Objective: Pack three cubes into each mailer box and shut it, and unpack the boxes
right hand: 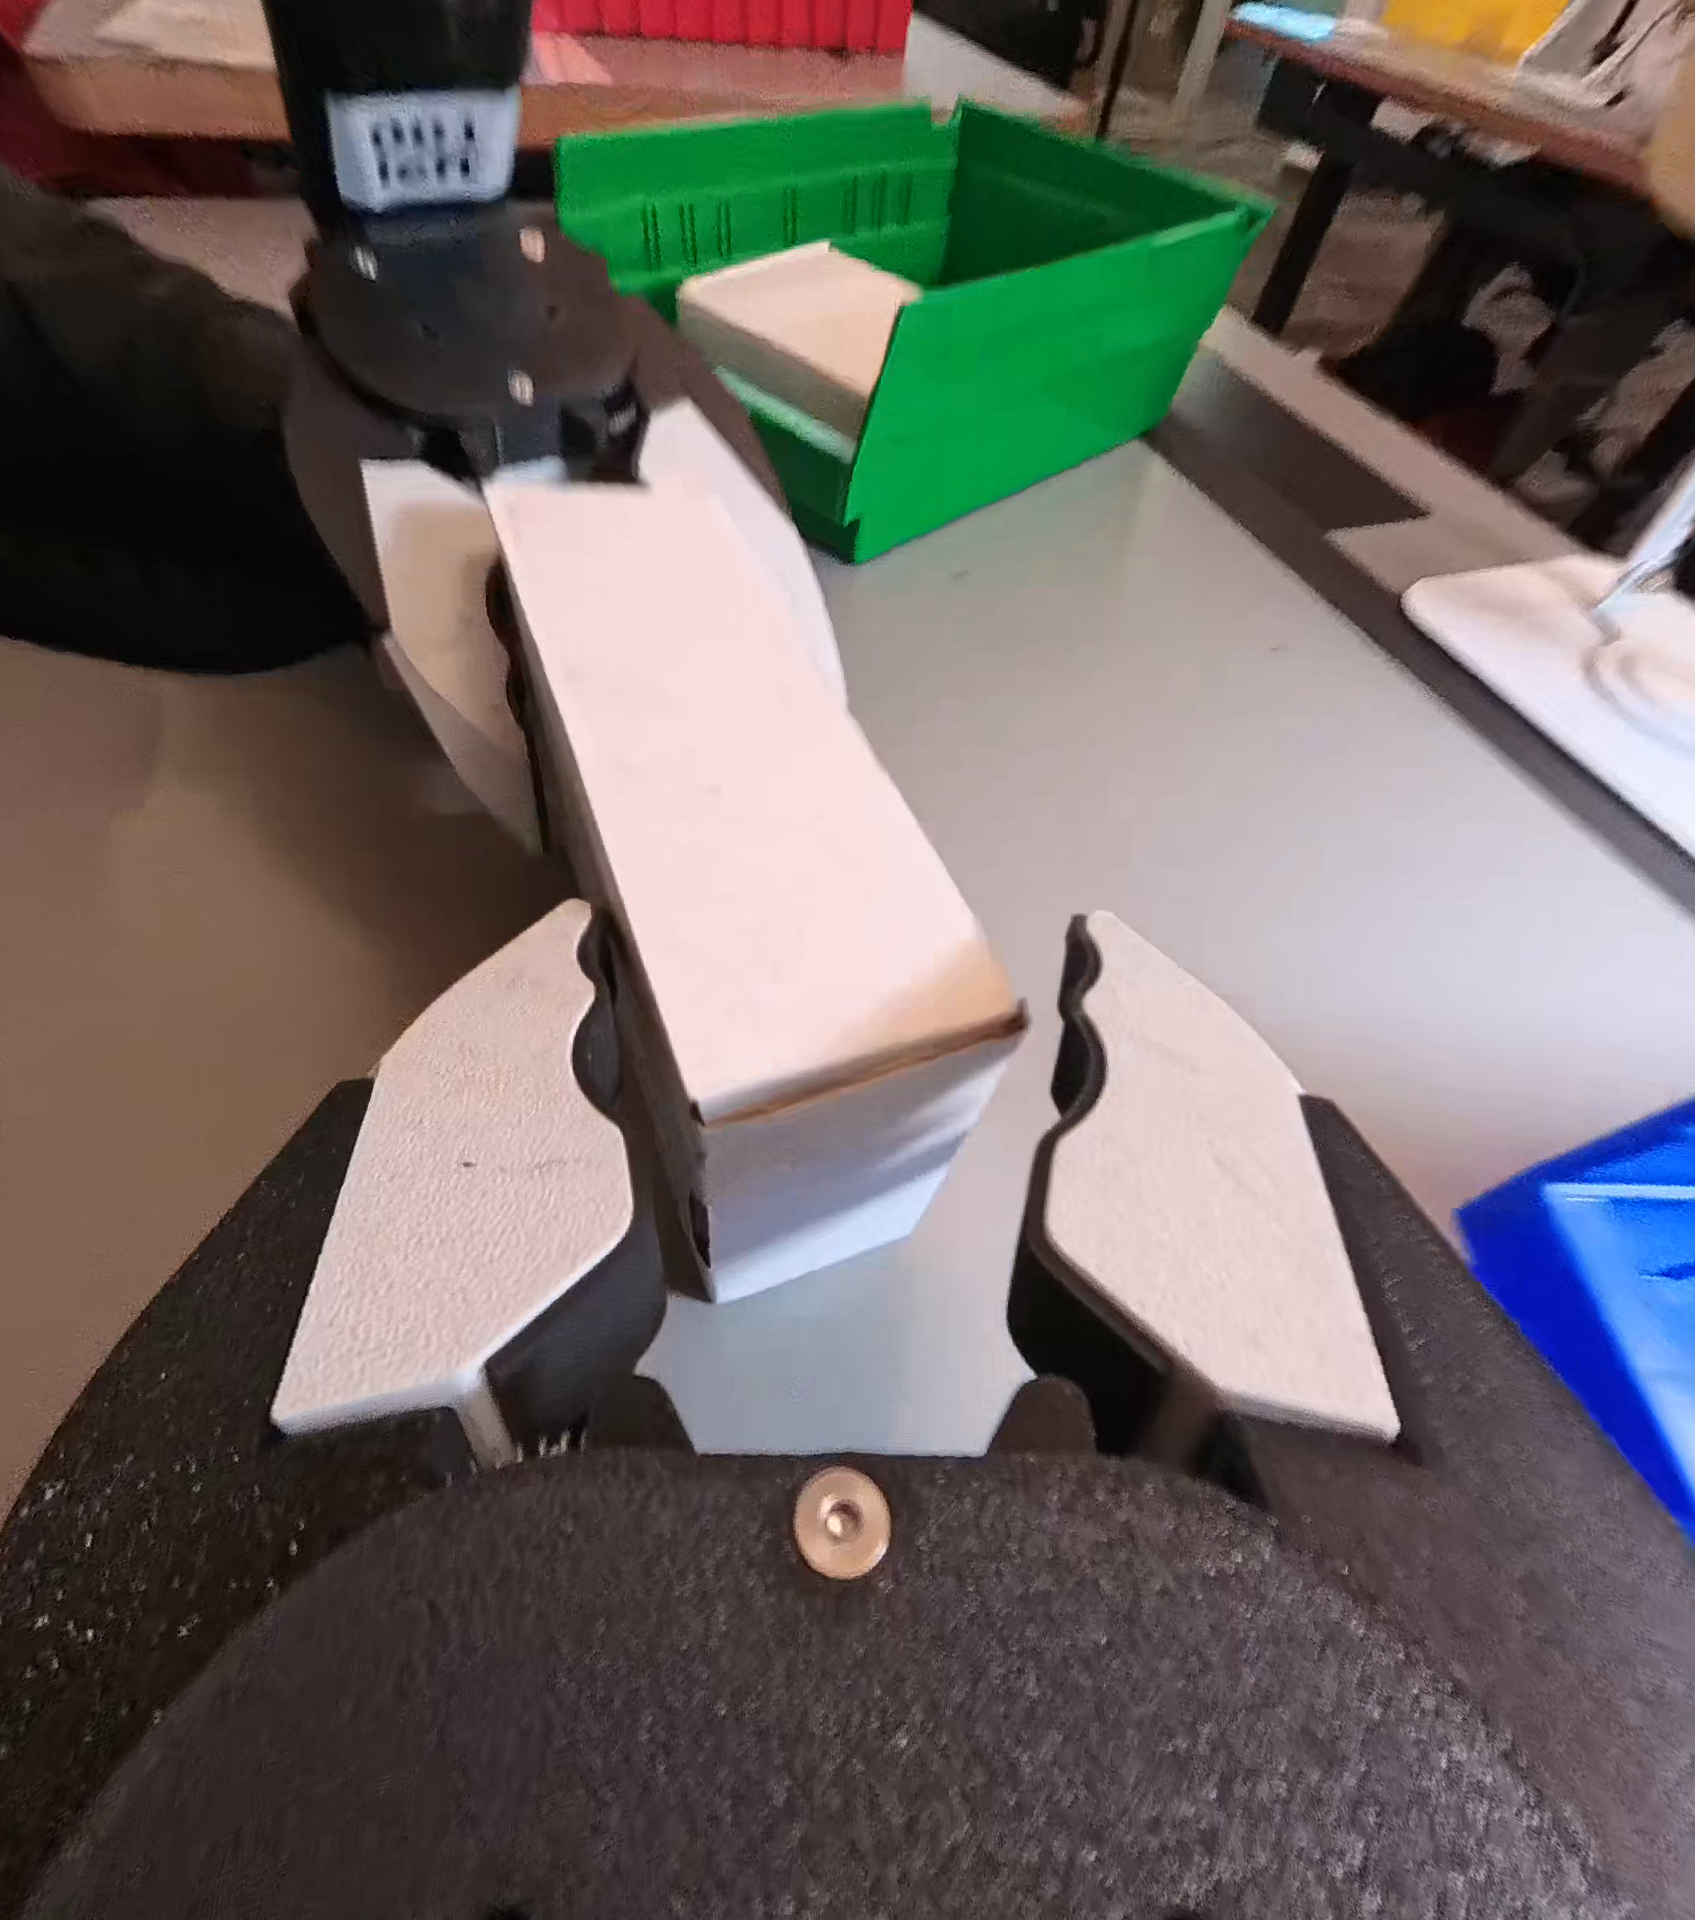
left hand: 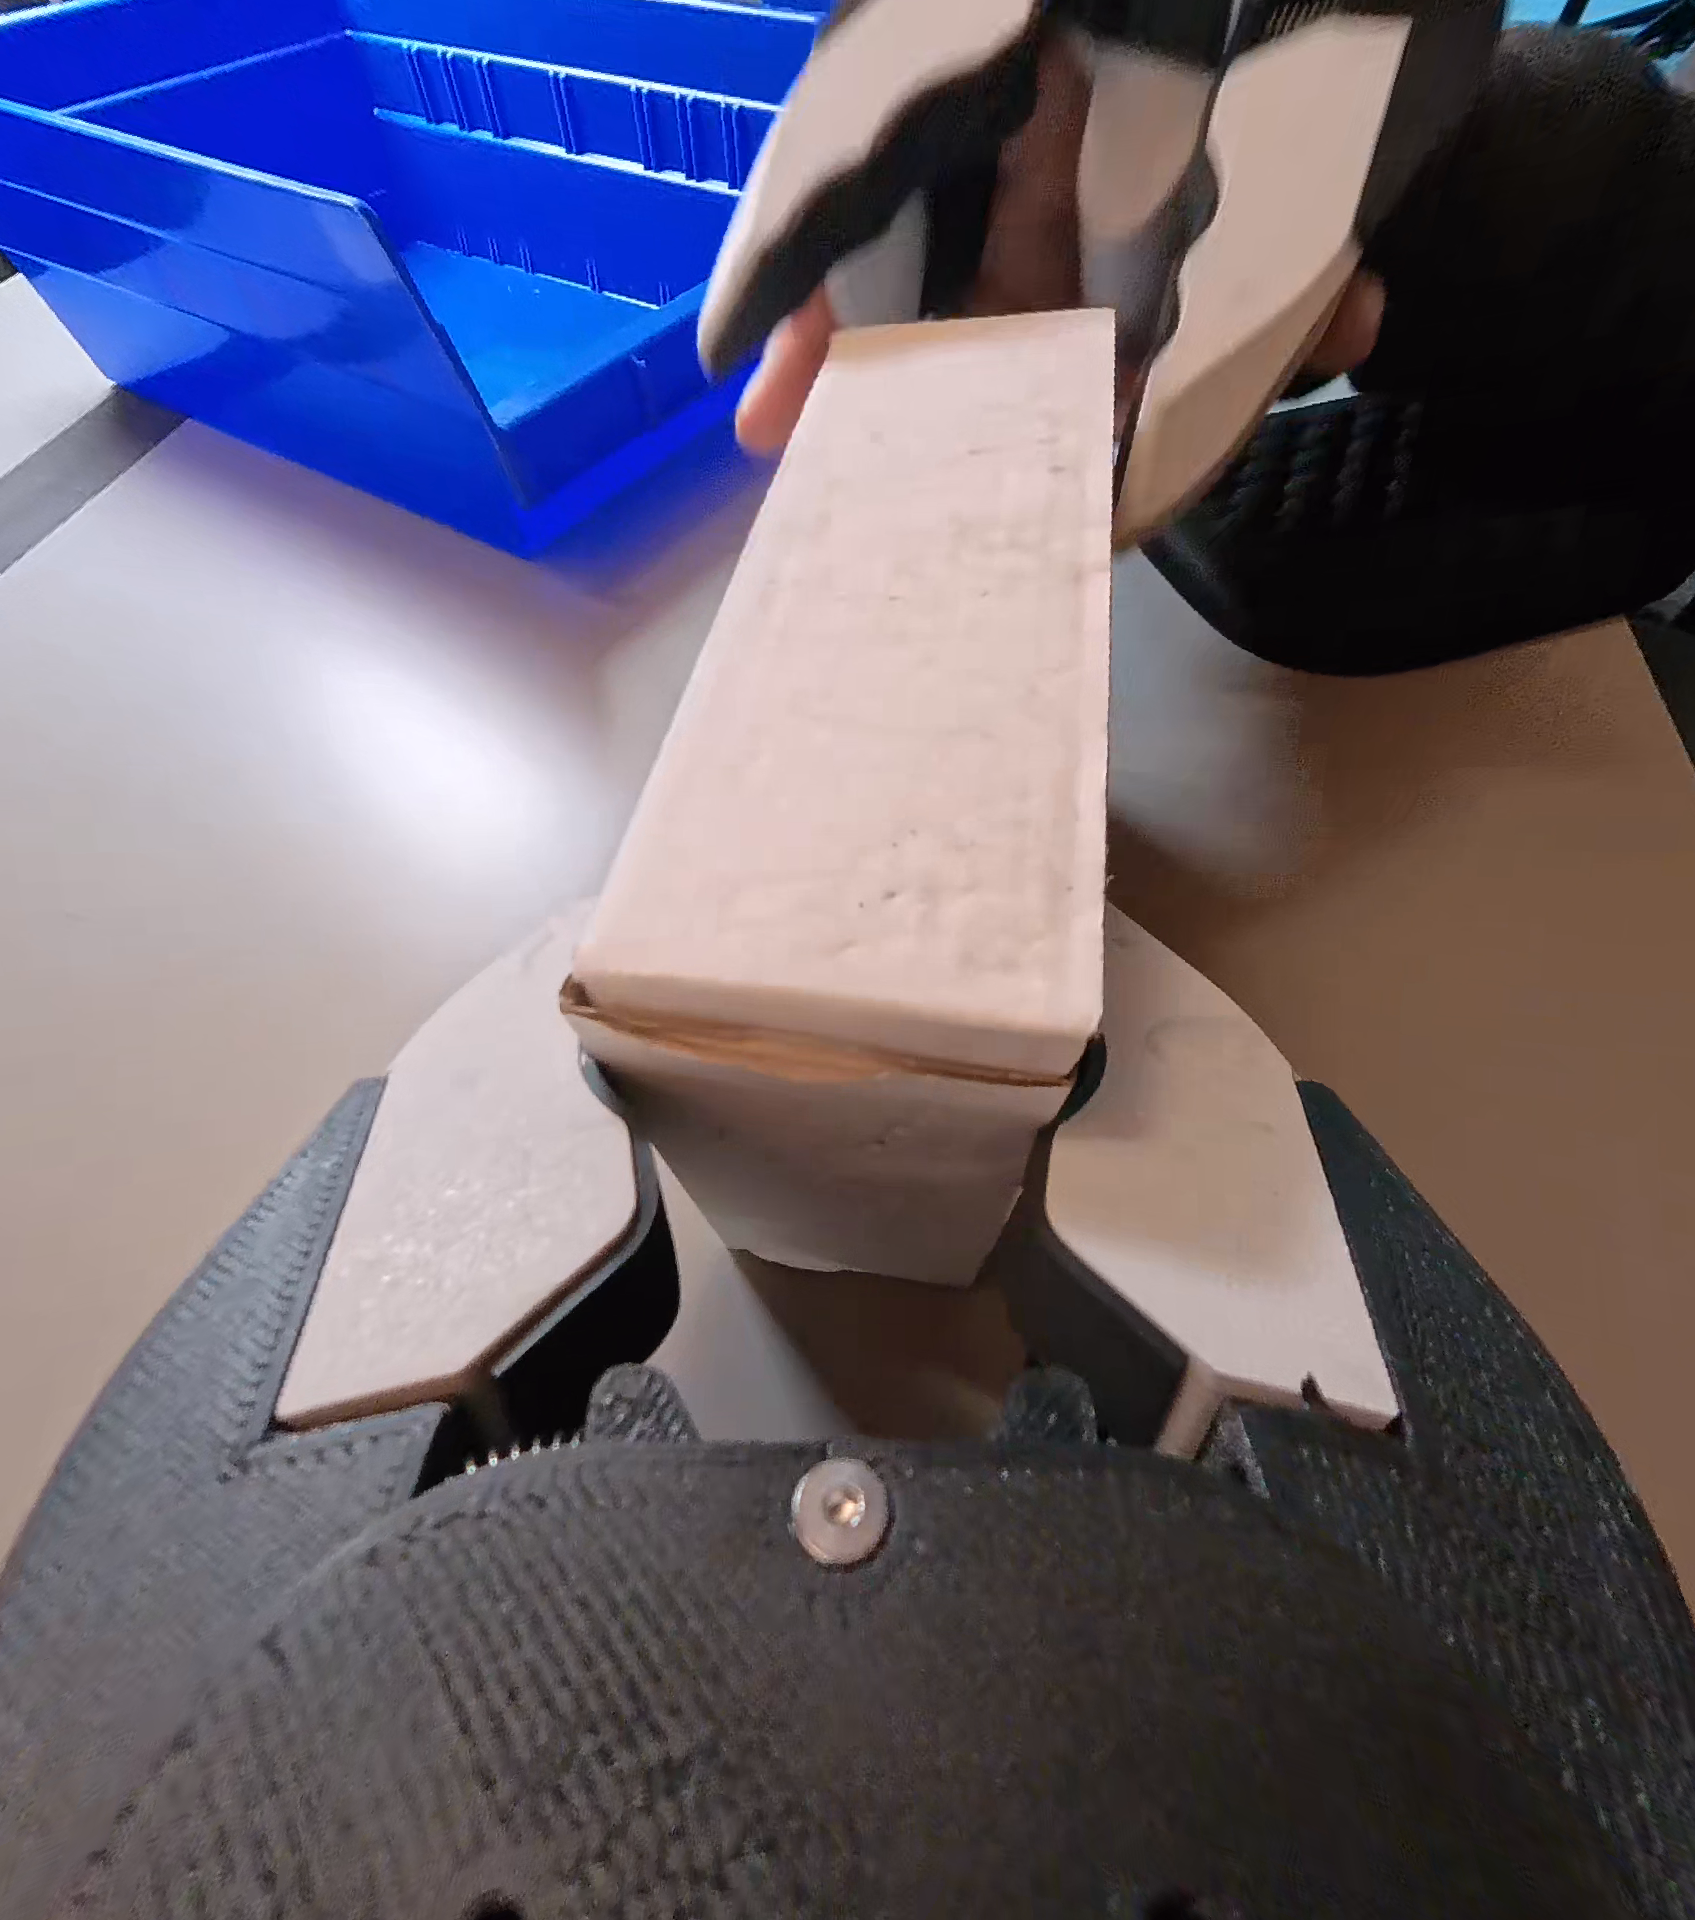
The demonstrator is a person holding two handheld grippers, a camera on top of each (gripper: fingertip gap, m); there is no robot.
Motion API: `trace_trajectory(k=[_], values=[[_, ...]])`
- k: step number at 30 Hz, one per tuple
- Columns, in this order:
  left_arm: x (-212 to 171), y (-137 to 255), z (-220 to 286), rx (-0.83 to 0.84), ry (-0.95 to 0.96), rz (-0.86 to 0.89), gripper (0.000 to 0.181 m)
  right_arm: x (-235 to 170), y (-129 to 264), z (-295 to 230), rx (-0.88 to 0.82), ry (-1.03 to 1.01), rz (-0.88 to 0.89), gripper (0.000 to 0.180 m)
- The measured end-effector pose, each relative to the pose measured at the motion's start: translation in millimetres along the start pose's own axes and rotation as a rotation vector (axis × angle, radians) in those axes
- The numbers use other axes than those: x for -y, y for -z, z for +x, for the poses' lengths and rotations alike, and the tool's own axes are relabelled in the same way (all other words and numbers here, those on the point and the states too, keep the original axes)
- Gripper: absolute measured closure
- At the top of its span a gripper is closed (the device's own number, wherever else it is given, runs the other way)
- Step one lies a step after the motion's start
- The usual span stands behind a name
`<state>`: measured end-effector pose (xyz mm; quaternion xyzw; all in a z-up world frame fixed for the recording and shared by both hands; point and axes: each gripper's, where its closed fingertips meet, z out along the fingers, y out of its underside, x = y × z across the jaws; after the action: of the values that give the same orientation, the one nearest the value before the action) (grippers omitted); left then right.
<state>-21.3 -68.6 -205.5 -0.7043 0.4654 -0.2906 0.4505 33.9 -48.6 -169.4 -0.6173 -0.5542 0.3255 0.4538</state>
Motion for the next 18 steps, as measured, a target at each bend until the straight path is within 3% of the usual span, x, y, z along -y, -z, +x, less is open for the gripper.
trace_trajectory(k=[6, 18], values=[[0.8, -0.7, -2.7, 0.019, 0.022, -0.002, 0.102, 33.6, 10.4, 0.4, -0.242, 0.328, -0.096, 0.111], [-2.6, 3.9, -9.2, 0.052, 0.027, -0.027, 0.107, 47.0, -9.4, -6.6, -0.414, 0.786, -0.285, 0.135]])
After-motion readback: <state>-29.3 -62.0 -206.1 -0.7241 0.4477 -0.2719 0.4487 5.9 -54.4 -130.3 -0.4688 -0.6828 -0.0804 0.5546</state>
